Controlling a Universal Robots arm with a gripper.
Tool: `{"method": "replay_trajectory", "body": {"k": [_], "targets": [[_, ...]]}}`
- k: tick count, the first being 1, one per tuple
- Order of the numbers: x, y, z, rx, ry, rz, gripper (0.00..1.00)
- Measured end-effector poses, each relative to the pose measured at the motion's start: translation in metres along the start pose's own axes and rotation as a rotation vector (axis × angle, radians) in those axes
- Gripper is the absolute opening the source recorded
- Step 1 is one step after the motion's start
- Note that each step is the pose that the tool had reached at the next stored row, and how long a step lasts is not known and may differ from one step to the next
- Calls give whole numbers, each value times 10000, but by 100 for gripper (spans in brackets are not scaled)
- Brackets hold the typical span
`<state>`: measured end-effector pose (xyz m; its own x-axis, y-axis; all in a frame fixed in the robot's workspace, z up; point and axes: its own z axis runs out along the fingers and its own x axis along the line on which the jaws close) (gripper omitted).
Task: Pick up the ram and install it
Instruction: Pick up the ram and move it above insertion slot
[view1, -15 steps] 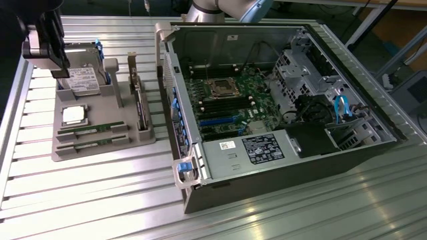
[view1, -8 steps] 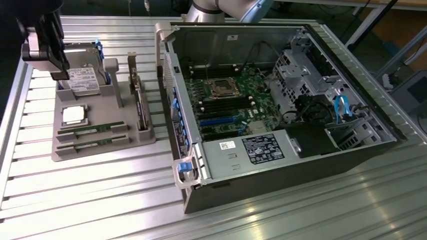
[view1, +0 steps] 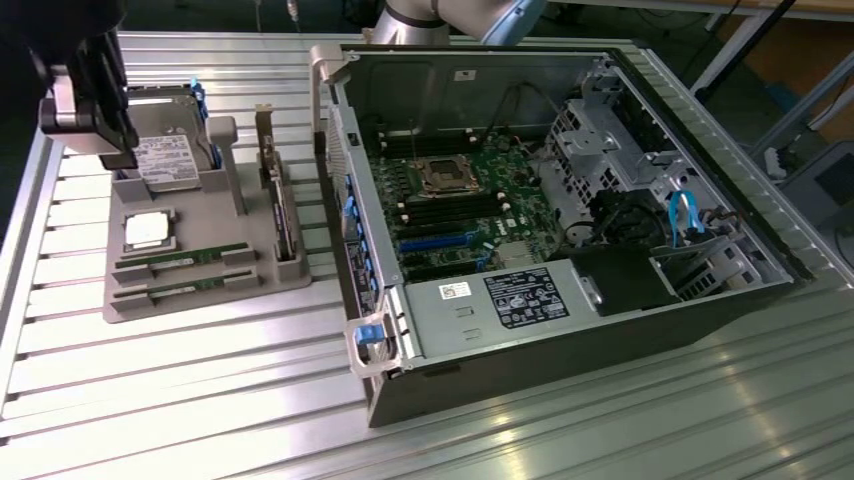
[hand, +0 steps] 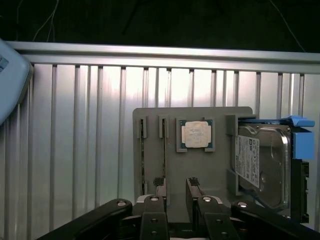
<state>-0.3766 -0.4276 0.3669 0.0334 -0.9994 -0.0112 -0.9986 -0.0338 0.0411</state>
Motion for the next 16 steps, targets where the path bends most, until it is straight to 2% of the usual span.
{"method": "replay_trajectory", "body": {"k": [5,12,16], "targets": [[54,2,-1,0,0,0,30],[56,2,4,0,0,0,30],[58,0,46,0,-2,0,30]]}}
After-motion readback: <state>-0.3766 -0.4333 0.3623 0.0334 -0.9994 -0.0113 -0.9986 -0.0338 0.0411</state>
